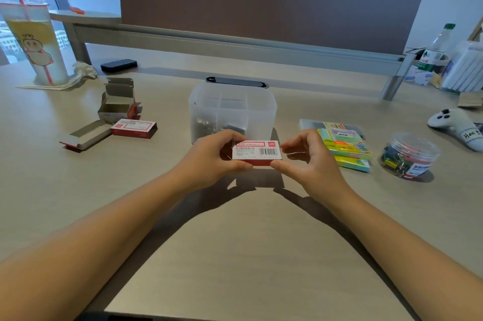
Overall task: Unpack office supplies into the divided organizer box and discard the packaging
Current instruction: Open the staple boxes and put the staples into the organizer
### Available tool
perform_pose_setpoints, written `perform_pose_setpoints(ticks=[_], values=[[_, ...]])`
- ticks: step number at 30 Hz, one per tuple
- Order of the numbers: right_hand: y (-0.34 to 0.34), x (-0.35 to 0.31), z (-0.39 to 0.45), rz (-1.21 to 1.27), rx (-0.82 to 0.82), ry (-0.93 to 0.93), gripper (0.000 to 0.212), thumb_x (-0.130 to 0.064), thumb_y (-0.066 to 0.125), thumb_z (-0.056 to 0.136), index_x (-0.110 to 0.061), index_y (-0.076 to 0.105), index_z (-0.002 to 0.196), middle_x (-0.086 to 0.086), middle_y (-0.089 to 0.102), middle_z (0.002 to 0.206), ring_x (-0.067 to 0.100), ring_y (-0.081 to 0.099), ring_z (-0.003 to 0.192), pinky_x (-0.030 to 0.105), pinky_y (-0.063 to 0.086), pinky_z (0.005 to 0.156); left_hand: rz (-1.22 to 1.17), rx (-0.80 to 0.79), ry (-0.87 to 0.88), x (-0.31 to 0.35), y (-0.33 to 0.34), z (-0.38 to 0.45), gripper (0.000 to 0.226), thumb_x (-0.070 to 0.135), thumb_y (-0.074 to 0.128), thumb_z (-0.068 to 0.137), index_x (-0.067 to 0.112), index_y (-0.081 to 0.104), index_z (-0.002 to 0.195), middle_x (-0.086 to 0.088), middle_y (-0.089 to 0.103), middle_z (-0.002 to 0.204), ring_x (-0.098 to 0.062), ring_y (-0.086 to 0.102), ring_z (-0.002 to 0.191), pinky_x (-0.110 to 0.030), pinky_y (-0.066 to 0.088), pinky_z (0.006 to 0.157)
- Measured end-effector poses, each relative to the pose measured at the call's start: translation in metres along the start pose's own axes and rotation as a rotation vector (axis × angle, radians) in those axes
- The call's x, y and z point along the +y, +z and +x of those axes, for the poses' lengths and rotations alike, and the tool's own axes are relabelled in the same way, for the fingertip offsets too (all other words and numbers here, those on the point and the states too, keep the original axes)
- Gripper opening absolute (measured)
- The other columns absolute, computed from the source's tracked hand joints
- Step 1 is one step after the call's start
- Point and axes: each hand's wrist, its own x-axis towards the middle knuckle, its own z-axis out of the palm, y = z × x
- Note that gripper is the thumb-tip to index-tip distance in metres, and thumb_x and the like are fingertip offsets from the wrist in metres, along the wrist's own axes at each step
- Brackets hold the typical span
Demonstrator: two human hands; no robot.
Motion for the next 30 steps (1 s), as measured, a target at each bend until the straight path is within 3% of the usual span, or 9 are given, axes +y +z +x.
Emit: perform_pose_setpoints(ticks=[3,7,15,18,23,26,30], values=[[0.003,-0.003,-0.001,0.068,-0.041,-0.001,0.030,-0.019,0.069,0.074,-0.030,0.041,0.077,-0.009,0.055,0.092,0.016,0.057,0.095,0.014,0.051,0.073,-0.065,0.013,-0.007,0.000,-0.002,0.000,0.037,0.019,0.068,0.074,0.021,0.051,0.107,0.010,0.056,0.101,-0.009,0.055,0.096,-0.010,0.048,0.072],[0.005,-0.009,0.000,0.164,0.000,-0.019,0.028,-0.013,0.068,0.075,-0.027,0.044,0.076,-0.011,0.055,0.093,0.012,0.056,0.093,0.003,0.048,0.070,-0.114,0.007,0.000,0.003,-0.004,0.001,0.035,0.018,0.069,0.073,0.024,0.050,0.101,0.014,0.055,0.094,-0.005,0.055,0.090,-0.004,0.047,0.071],[0.013,-0.017,0.009,0.222,-0.072,-0.069,0.015,-0.007,0.070,0.071,-0.013,0.059,0.080,-0.014,0.059,0.087,0.012,0.061,0.087,0.014,0.053,0.076,-0.099,-0.018,-0.030,-0.001,-0.016,-0.004,0.035,0.018,0.068,0.074,0.025,0.048,0.102,0.015,0.053,0.094,-0.011,0.054,0.095,-0.016,0.051,0.073],[0.016,-0.016,0.012,0.217,-0.097,-0.103,0.014,-0.006,0.069,0.072,-0.014,0.062,0.081,-0.012,0.059,0.089,0.012,0.061,0.087,0.016,0.053,0.077,-0.096,-0.036,-0.043,-0.006,-0.019,-0.004,0.036,0.019,0.068,0.074,0.028,0.048,0.103,0.022,0.051,0.091,-0.010,0.053,0.097,-0.010,0.050,0.069],[0.019,-0.009,0.011,0.178,-0.087,-0.102,0.015,-0.007,0.068,0.073,-0.016,0.061,0.083,-0.016,0.057,0.090,0.009,0.059,0.087,0.008,0.050,0.075,-0.143,-0.053,-0.101,-0.013,-0.021,-0.003,0.053,0.011,0.068,0.073,0.015,0.049,0.121,0.012,0.053,0.098,-0.007,0.051,0.097,-0.003,0.047,0.067],[0.020,-0.005,0.012,0.162,-0.075,-0.051,0.029,-0.011,0.070,0.072,-0.023,0.048,0.086,-0.017,0.054,0.089,0.005,0.058,0.085,0.004,0.049,0.071,-0.132,-0.041,-0.096,-0.016,-0.021,-0.003,0.051,0.009,0.068,0.072,0.013,0.051,0.121,0.010,0.055,0.099,-0.006,0.053,0.095,-0.003,0.047,0.068],[0.024,-0.010,0.013,0.004,-0.180,-0.074,0.054,-0.019,0.072,0.071,-0.024,0.038,0.114,-0.016,0.047,0.097,0.000,0.049,0.085,0.000,0.043,0.069,-0.099,-0.014,-0.078,-0.016,-0.018,-0.004,0.056,0.009,0.070,0.070,0.012,0.051,0.122,0.007,0.057,0.102,-0.007,0.054,0.097,-0.007,0.048,0.072]])
